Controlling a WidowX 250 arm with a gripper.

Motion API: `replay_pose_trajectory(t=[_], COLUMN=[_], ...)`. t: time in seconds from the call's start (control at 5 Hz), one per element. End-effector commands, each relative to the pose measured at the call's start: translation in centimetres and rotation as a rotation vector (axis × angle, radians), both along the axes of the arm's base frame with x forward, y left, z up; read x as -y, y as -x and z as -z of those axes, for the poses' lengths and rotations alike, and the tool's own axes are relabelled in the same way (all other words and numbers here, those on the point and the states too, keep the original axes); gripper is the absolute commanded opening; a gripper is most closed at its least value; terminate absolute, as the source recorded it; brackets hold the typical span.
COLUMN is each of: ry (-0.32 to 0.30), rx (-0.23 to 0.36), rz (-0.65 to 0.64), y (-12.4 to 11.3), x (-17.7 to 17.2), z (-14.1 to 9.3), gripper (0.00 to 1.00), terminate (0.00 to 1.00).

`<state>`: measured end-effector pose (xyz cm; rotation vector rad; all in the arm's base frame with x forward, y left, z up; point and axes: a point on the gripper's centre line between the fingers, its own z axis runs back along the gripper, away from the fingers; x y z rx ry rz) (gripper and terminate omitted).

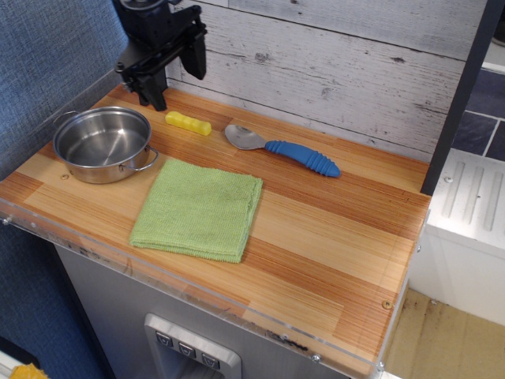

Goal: Move yellow item to just right of towel

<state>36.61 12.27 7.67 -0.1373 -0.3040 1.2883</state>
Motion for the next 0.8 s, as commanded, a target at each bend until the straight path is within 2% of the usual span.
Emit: replay_pose_trajectory(t=[0.0,0.6], ry=[-0.003,-0.014], rx=[0.019,-0.096], rz=[-0.021,-0.03], y=[-3.4,-3.1], x=[0.0,-0.2], z=[0.6,4.8], gripper=[1.0,1.0], terminate=[0.0,0.0])
